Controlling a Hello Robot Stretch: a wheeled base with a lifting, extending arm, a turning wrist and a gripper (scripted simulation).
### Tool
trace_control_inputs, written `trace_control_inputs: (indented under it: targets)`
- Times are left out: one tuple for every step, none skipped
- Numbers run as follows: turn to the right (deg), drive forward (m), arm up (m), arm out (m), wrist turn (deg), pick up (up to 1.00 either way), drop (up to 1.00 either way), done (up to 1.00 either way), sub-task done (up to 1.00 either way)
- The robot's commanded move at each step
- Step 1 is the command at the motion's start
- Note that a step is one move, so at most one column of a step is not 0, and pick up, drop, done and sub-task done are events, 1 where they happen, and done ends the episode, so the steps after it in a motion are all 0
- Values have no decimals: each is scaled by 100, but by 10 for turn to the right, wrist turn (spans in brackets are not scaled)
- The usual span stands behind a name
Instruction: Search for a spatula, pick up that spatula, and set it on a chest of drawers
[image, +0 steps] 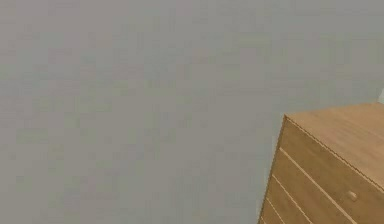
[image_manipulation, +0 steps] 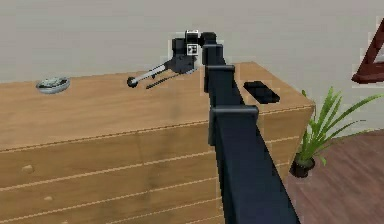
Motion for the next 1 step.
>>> trace_control_inputs:
  targets:
    - [0, 0, -12, 0, 0, 0, 0, 0, 0]
